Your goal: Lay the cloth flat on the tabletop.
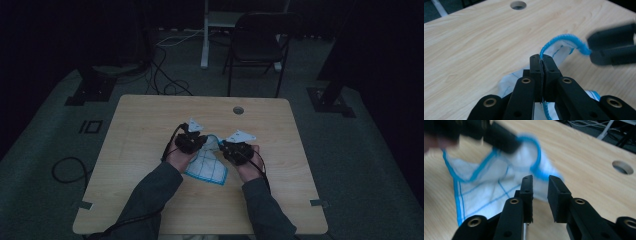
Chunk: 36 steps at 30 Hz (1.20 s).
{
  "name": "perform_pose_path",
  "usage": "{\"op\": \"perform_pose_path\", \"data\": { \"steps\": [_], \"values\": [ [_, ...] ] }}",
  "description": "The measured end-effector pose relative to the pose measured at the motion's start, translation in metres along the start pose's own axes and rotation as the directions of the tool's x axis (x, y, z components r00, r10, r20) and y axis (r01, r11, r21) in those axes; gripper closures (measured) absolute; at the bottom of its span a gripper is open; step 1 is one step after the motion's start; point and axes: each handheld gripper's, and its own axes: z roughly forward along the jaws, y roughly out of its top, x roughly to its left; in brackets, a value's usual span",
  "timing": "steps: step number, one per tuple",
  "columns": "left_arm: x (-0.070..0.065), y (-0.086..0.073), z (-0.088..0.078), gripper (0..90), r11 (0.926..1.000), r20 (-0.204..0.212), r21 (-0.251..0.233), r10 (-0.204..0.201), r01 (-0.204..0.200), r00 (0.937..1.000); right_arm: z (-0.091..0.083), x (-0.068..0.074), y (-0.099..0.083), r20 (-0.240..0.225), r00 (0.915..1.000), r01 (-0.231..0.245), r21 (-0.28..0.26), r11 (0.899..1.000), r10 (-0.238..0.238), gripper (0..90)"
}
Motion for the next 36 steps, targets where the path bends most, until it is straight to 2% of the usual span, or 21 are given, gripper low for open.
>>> {"op": "perform_pose_path", "data": {
  "steps": [3,7,11,13,15,18,21,25,30,36],
  "values": [
    [0.006,0.002,-0.003,88.8,0.9998,-0.008,-0.01,-0.018,0.018,0.9998,0.003,0.004,-0.013,-0.009,0.9999,-0.009,0.026,1.0,0.009,75.1],
    [0.014,0.004,-0.008,88.8,0.999,-0.02,-0.024,-0.037,0.037,0.9991,0.018,0.008,-0.029,-0.022,0.9997,-0.013,0.086,0.996,0.015,72.7],
    [0.023,0.006,-0.012,88.8,0.9975,-0.031,-0.037,-0.061,0.06,0.9976,0.031,0.009,-0.039,-0.033,0.9985,-0.039,0.148,0.988,0.044,70.1],
    [0.025,0.006,-0.013,88.8,0.9971,-0.033,-0.04,-0.065,0.064,0.9973,0.033,0.009,-0.041,-0.037,0.9981,-0.042,0.158,0.986,0.048,69.1],
    [0.033,0.007,-0.017,88.9,0.9955,-0.042,-0.049,-0.083,0.081,0.9957,0.04,0.008,-0.046,-0.064,0.9948,-0.065,0.194,0.979,0.079,68.3],
    [0.04,0.007,-0.02,88.9,0.9942,-0.052,-0.052,-0.097,0.094,0.9939,0.041,0.007,-0.048,-0.096,0.9915,-0.067,0.203,0.977,0.088,79.1],
    [0.047,0.005,-0.022,88.9,0.9927,-0.064,-0.054,-0.111,0.107,0.9918,0.04,0.007,-0.046,-0.097,0.9927,-0.05,0.209,0.977,0.072,87.1],
    [0.056,0.003,-0.025,88.9,0.991,-0.078,-0.057,-0.125,0.121,0.989,0.036,0.006,-0.045,-0.072,0.9957,-0.042,0.208,0.977,0.058,88.0],
    [0.069,-0.002,-0.029,89.0,0.9875,-0.097,-0.055,-0.153,0.148,0.9835,0.026,-0.005,-0.044,-0.037,0.9967,-0.064,0.188,0.98,0.072,88.1],
    [0.088,-0.023,-0.029,88.9,0.9781,-0.123,-0.029,-0.208,0.206,0.9703,0.01,-0.014,-0.044,-0.024,0.9961,-0.08,0.165,0.983,0.085,88.2]
  ]
}}
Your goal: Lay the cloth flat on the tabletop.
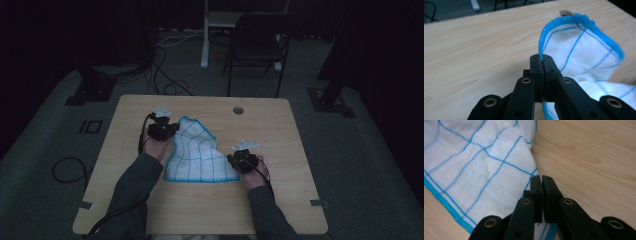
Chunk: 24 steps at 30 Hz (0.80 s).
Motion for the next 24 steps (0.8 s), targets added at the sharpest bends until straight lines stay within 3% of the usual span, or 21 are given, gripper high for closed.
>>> {"op": "perform_pose_path", "data": {
  "steps": [8,13,22,24],
  "values": [
    [0.024,-0.035,0.005,88.8,0.9954,-0.021,0.051,-0.08,0.081,0.9965,-0.014,0.007,-0.005,-0.003,0.9995,0.032,-0.022,0.999,-0.032,88.3],
    [0.032,-0.045,0.006,89.0,0.9922,-0.025,0.066,-0.104,0.106,0.9942,-0.018,0.008,-0.006,0.001,0.9994,0.034,-0.032,0.999,-0.034,88.5],
    [0.048,-0.064,0.009,89.1,0.9773,-0.057,0.1,-0.182,0.187,0.9817,-0.032,0.013,-0.004,-0.004,0.999,0.045,-0.065,0.997,-0.045,88.9],
    [0.051,-0.066,0.009,89.1,0.9704,-0.068,0.107,-0.21,0.217,0.9753,-0.034,0.016,-0.005,-0.014,0.9987,0.047,-0.072,0.996,-0.048,88.9]
  ]
}}
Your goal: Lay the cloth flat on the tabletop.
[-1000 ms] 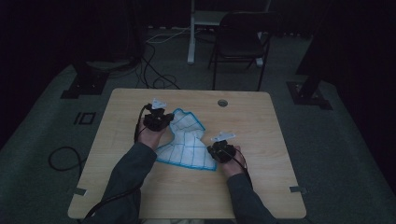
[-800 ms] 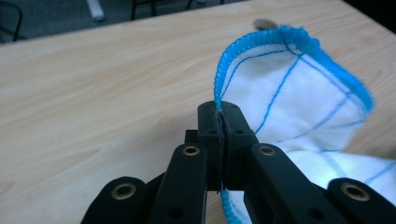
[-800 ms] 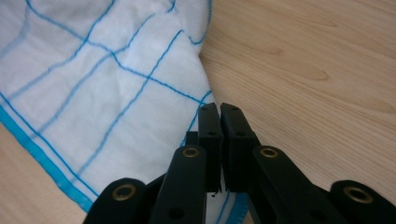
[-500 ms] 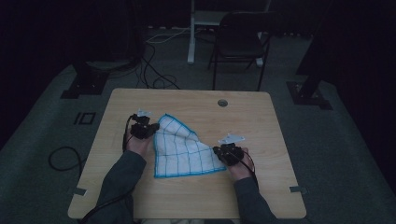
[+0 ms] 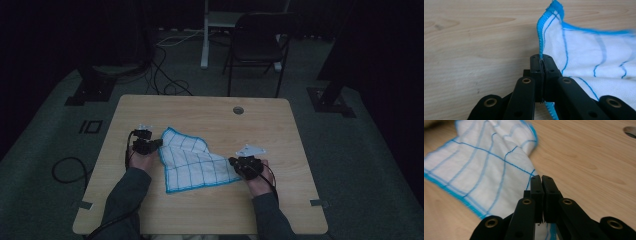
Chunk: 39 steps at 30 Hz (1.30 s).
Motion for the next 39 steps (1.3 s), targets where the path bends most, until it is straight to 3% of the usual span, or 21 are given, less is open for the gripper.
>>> {"op": "perform_pose_path", "data": {
  "steps": [3,8,13,16,21,25,30,32,34,35,37,39],
  "values": [
    [0.0,-0.001,0.001,86.4,0.9999,-0.029,0.01,-0.003,0.003,0.9996,-0.002,0.009,-0.002,-0.045,0.999,-0.01,-0.007,1.0,0.01,88.7],
    [-0.005,0.003,-0.009,74.3,0.9996,-0.024,-0.027,0.005,-0.006,0.9997,0.005,0.024,-0.007,-0.076,0.997,0.017,0.01,1.0,-0.016,88.3],
    [-0.027,0.009,-0.017,71.4,0.9955,0.019,-0.053,0.079,-0.078,0.9967,0.014,0.031,-0.015,-0.127,0.9919,0.009,0.036,0.999,-0.005,87.6],
    [-0.044,0.01,-0.017,70.2,0.9913,0.056,-0.057,0.122,-0.119,0.9909,0.018,0.033,-0.016,-0.193,0.9813,0.021,0.072,0.997,-0.006,83.4],
    [-0.075,0.008,-0.012,69.1,0.9794,0.11,-0.045,0.201,-0.197,0.9734,0.016,0.031,-0.014,-0.217,0.9761,0.026,0.058,0.998,-0.013,75.5],
    [-0.102,0.004,-0.007,67.5,0.9652,0.173,-0.042,0.261,-0.258,0.9496,0.01,0.023,-0.008,-0.221,0.9753,0.003,0.025,1.0,0.003,74.0],
    [-0.13,0.001,-0.002,65.5,0.9407,0.249,-0.052,0.337,-0.335,0.9079,0.003,0.007,0.001,-0.176,0.984,-0.032,-0.028,0.999,0.027,77.7],
    [-0.142,-0.002,0.001,64.0,0.9321,0.29,-0.061,0.359,-0.357,0.8874,0.004,0.002,0.005,-0.14,0.9898,-0.034,-0.037,0.999,0.028,79.8],
    [-0.15,-0.006,0.003,62.4,0.922,0.303,-0.047,0.38,-0.384,0.874,0.007,-0.004,0.008,-0.113,0.9931,-0.035,-0.036,0.999,0.03,81.3],
    [-0.153,-0.008,0.006,61.8,0.9172,0.303,-0.028,0.387,-0.397,0.8711,0.009,-0.006,0.009,-0.1,0.9945,-0.033,-0.033,0.999,0.03,81.5],
    [-0.156,-0.012,0.009,61.6,0.9124,0.291,-0.007,0.393,-0.409,0.8722,0.014,-0.01,0.011,-0.087,0.9958,-0.033,-0.025,0.999,0.031,82.0],
    [-0.156,-0.016,0.013,63.2,0.9136,0.281,0.023,0.384,-0.406,0.8795,0.018,-0.012,0.013,-0.08,0.9963,-0.036,-0.023,0.999,0.034,82.4]
  ]
}}
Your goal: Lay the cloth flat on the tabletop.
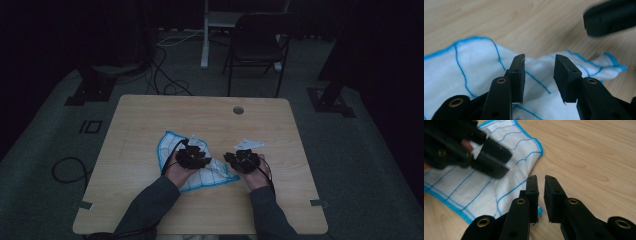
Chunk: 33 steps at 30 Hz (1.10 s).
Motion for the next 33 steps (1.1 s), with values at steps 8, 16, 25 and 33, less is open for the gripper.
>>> {"op": "perform_pose_path", "data": {
  "steps": [8,16,25,33],
  "values": [
    [0.003,-0.018,-0.001,90.0,0.9988,-0.029,0.041,-0.025,0.026,0.9993,0.028,-0.003,0.012,-0.02,0.9994,-0.028,-0.001,1.0,0.028,82.3],
    [0.004,-0.031,-0.002,90.0,0.9983,-0.038,0.057,-0.007,0.009,0.9993,0.07,-0.001,0.026,-0.05,0.9968,-0.061,0.056,0.997,0.063,76.1],
    [0.01,-0.043,-0.015,90.0,0.9983,-0.052,0.058,-0.009,0.012,0.9986,0.093,0.001,0.029,-0.062,0.9933,-0.09,0.111,0.99,0.098,89.7],
    [0.017,-0.056,-0.026,90.0,0.9972,-0.096,0.073,-0.011,0.018,0.9953,0.075,0.0,0.047,0.006,0.9973,-0.073,0.03,0.997,0.073,90.0]
  ]
}}
